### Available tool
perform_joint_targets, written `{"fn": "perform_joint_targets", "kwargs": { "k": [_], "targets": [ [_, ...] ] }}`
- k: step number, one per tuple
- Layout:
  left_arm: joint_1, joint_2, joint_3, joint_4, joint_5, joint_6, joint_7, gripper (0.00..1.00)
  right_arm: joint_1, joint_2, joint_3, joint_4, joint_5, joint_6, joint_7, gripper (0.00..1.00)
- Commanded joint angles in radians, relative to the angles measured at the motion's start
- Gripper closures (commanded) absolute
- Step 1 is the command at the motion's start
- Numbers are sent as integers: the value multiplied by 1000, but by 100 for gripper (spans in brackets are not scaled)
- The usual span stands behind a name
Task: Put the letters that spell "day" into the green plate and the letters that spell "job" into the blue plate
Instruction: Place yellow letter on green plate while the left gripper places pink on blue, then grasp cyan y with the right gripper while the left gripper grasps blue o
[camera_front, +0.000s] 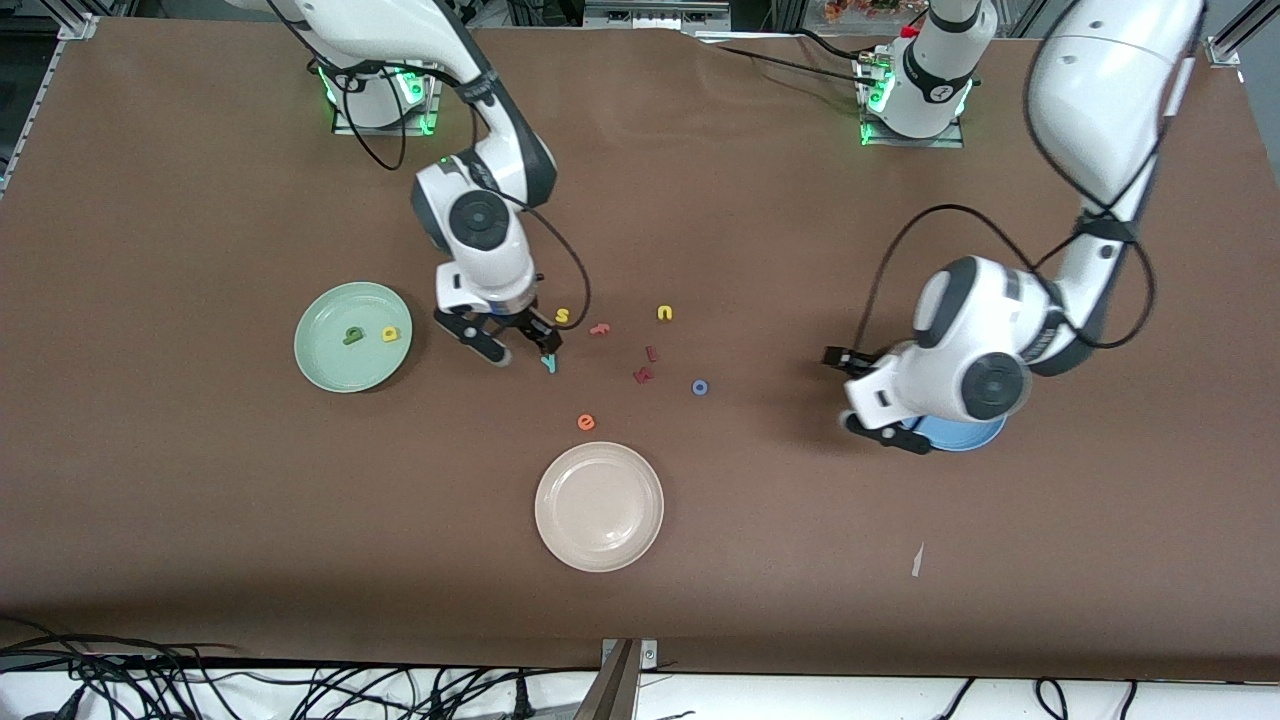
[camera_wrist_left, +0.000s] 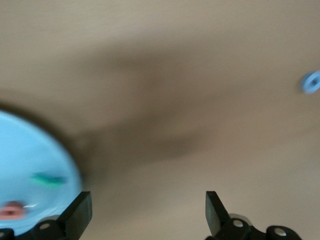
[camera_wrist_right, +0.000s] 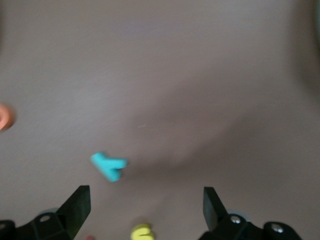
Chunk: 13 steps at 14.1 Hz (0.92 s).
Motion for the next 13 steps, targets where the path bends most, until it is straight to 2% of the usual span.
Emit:
{"fn": "perform_joint_targets", "kwargs": {
  "k": [1, 2, 7, 12, 13],
  "targets": [
    [-79, 88, 9, 131, -17, -5, -171, 0, 4, 73, -8, 99, 4, -12, -122, 5],
    [-100, 95, 9, 136, -17, 21, -220, 0, 3, 77, -8, 102, 6, -12, -122, 9],
    [-215, 163, 14, 137, -9, 269, -470, 0, -19, 140, -8, 148, 9, -7, -308, 12],
    [-257, 203, 20, 140, 1, 372, -509, 1, -11, 154, 12, 157, 15, -12, -309, 20],
    [-263, 213, 23, 139, 1, 386, -509, 5, -13, 154, 12, 156, 15, -13, -312, 23]
  ]
}}
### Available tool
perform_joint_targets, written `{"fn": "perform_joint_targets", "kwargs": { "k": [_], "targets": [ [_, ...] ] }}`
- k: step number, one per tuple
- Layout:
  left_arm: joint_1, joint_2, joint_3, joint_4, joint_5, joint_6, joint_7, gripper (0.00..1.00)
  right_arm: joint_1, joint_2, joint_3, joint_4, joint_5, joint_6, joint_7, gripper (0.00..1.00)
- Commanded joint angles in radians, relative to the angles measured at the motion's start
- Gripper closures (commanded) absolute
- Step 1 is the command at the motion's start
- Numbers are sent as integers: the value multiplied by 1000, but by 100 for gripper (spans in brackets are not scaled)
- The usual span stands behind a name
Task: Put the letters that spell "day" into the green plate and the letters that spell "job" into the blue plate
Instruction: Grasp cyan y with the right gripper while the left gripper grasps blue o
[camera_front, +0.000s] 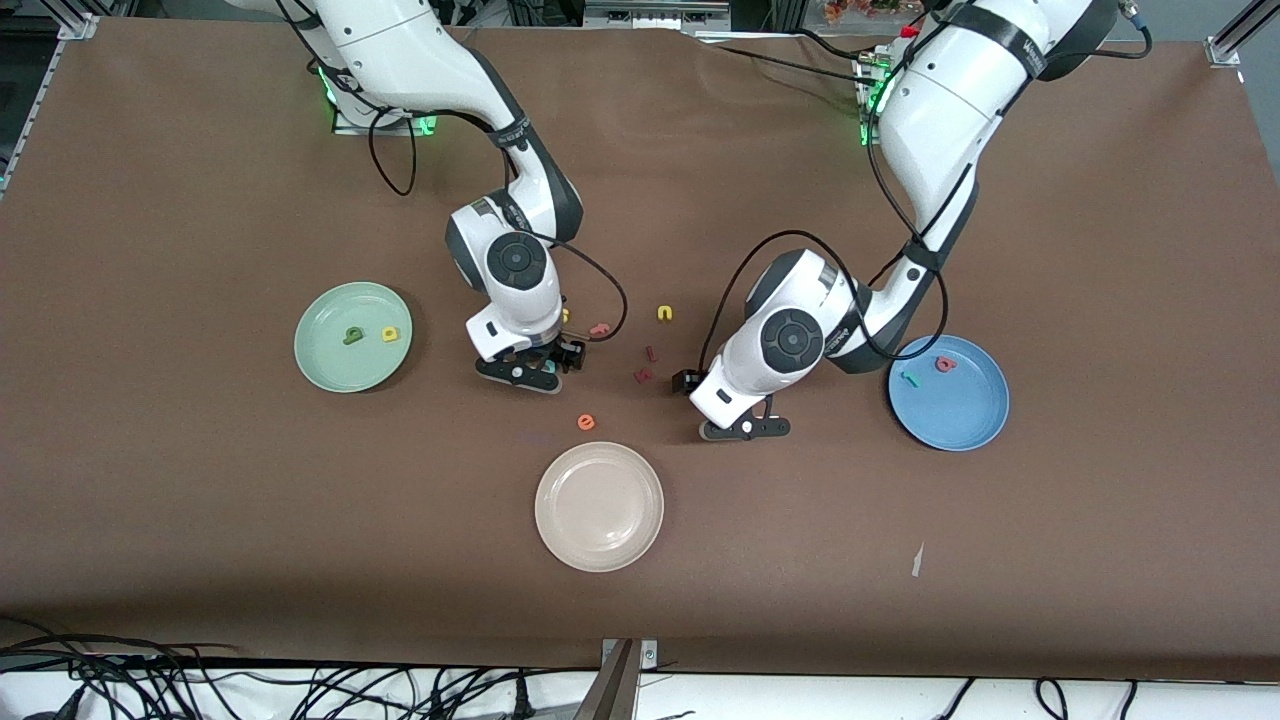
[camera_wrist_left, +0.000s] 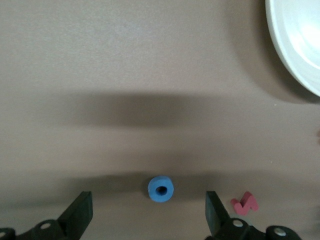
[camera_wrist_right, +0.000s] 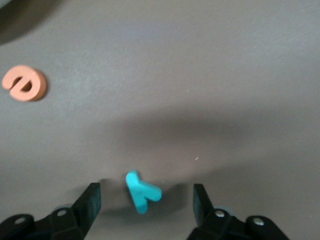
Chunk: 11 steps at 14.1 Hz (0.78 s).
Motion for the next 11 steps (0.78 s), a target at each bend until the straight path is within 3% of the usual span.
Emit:
{"fn": "perform_joint_targets", "kwargs": {
  "k": [1, 3, 5, 6, 9, 11],
  "targets": [
    [-30, 33, 23, 36, 1, 15, -9, 10, 0, 15, 5, 24, 14, -13, -24, 32],
    [-83, 33, 77, 36, 9, 15, -11, 14, -2, 15, 5, 24, 15, -13, -24, 47],
    [-140, 33, 124, 35, 8, 15, -14, 14, 0, 16, 5, 24, 14, -11, -27, 50],
    [-143, 33, 126, 35, 9, 15, -30, 19, 0, 16, 5, 24, 12, -11, -31, 50],
    [-146, 34, 128, 35, 9, 15, -34, 35, -2, 16, 5, 21, 12, -11, -48, 69],
    [-146, 42, 128, 36, 11, 15, -35, 40, 0, 16, 5, 20, 12, -13, -61, 81]
  ]
}}
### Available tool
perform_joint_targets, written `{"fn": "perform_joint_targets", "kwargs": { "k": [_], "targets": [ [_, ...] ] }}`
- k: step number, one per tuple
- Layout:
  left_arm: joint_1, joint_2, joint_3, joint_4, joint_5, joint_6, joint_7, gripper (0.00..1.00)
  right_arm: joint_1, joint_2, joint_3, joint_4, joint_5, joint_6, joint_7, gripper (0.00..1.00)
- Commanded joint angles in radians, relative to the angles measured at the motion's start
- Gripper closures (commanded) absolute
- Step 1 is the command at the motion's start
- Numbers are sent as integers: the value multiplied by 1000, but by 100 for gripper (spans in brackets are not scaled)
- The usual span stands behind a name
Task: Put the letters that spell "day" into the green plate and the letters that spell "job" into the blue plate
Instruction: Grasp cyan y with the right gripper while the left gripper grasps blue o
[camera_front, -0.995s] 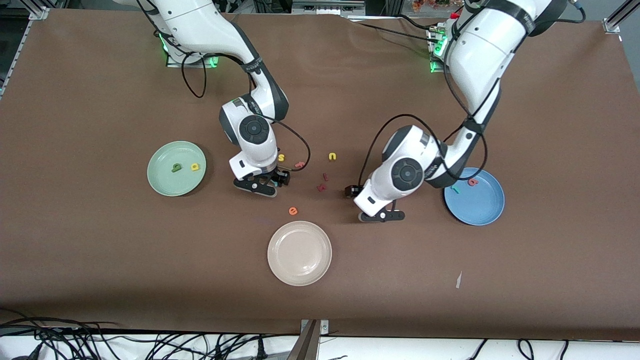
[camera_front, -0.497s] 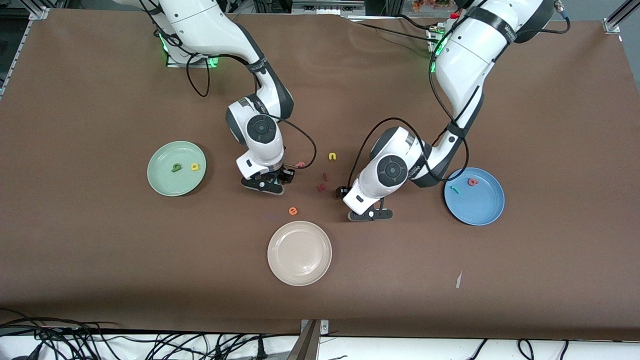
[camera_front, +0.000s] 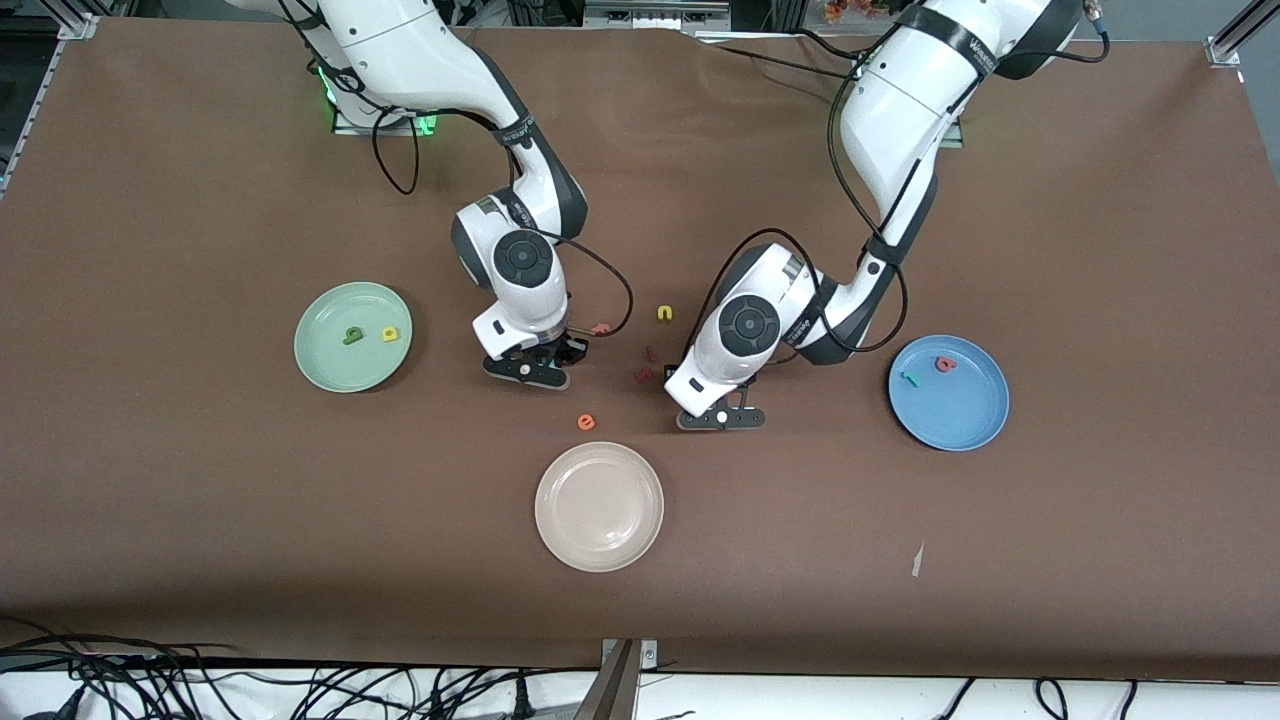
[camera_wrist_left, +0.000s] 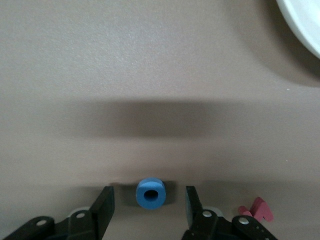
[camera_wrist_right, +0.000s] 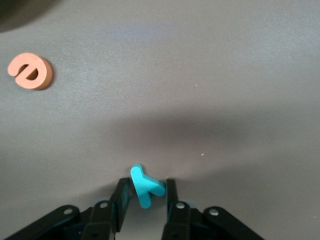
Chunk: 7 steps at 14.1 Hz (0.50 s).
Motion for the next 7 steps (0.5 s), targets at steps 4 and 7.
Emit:
{"fn": "perform_joint_targets", "kwargs": {
  "k": [4, 7],
  "targets": [
    [-11, 22, 14, 30, 10, -4, -15, 52, -3, -1, 0, 29, 13, -53, -33, 91],
    [-12, 22, 14, 28, 10, -4, -17, 74, -15, -80, -17, 29, 15, -164, -59, 91]
  ]
}}
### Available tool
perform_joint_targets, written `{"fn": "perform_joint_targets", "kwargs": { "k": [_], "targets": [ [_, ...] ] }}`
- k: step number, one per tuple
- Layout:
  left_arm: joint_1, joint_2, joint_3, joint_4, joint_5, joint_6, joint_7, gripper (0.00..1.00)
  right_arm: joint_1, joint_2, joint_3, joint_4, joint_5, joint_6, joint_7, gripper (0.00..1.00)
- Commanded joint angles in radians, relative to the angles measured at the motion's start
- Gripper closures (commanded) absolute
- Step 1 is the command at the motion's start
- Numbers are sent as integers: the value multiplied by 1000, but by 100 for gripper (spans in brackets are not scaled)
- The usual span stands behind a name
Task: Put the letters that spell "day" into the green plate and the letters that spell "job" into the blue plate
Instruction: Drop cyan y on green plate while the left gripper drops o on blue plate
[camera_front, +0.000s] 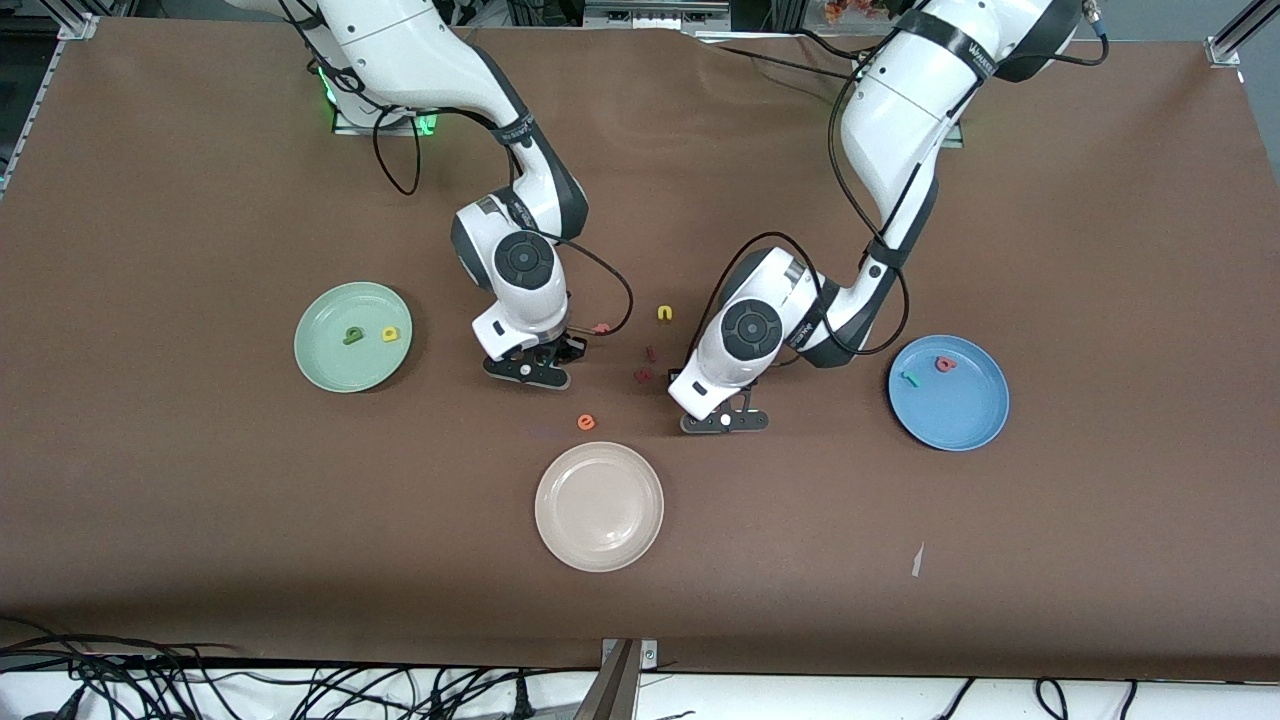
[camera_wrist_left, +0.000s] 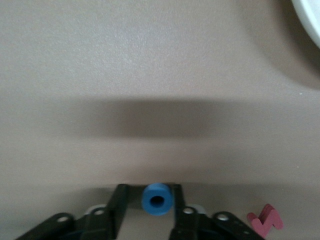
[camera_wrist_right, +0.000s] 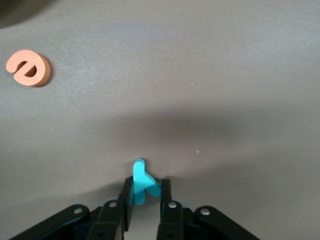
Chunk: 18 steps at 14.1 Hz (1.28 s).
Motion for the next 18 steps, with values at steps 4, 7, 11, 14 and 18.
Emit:
{"fn": "perform_joint_targets", "kwargs": {
  "k": [4, 7, 11, 14, 18],
  "targets": [
    [-7, 1, 13, 23, 13, -13, -3, 89, -82, -209, -101, -10, 77, -329, -323, 91],
    [62, -55, 10, 24, 21, -118, 107, 90, -90, -286, -209, -100, 96, -414, -491, 90],
    [199, -137, 5, 9, 12, -342, 450, 90, -90, -419, -338, -339, 99, -296, -692, 90],
    [294, -162, 8, 0, 21, -466, 730, 90, -90, -477, -408, -592, 99, -13, -810, 57],
    [394, -164, 8, -46, 100, -483, 977, 90, -90, -470, -413, -588, 99, -12, -806, 0]
  ]
}}
